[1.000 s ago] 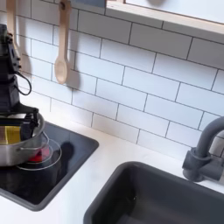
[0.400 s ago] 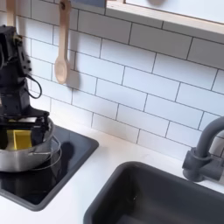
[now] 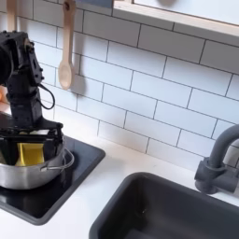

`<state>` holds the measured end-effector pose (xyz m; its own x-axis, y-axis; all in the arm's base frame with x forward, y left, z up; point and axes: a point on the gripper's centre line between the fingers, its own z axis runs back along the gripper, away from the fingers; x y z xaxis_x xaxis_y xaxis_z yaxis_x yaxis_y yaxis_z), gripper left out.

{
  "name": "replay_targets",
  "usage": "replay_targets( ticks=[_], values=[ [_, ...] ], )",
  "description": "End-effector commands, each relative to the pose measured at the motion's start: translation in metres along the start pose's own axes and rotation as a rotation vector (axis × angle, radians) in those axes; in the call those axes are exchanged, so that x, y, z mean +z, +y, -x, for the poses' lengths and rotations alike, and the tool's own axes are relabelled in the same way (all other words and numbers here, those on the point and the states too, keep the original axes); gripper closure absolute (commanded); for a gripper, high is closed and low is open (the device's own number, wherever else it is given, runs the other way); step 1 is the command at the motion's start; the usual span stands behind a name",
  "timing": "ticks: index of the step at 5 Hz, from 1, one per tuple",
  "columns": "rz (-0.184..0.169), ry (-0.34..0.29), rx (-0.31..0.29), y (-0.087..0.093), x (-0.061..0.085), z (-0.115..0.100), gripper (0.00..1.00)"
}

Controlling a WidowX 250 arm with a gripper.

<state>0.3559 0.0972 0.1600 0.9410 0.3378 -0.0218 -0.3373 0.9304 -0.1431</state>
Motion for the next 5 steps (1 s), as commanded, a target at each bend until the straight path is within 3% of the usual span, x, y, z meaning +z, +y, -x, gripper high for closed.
replay_targets(
  ticks=[1, 2, 5],
  values=[
    [0.003, -0.004, -0.016, -0.006, 0.001, 0.0, 0.0],
    [-0.006, -0.008, -0.015, -0.003, 0.004, -0.001, 0.0],
    [0.013, -0.041, 0.013, 0.006, 0.028, -0.005, 0.0]
  ],
)
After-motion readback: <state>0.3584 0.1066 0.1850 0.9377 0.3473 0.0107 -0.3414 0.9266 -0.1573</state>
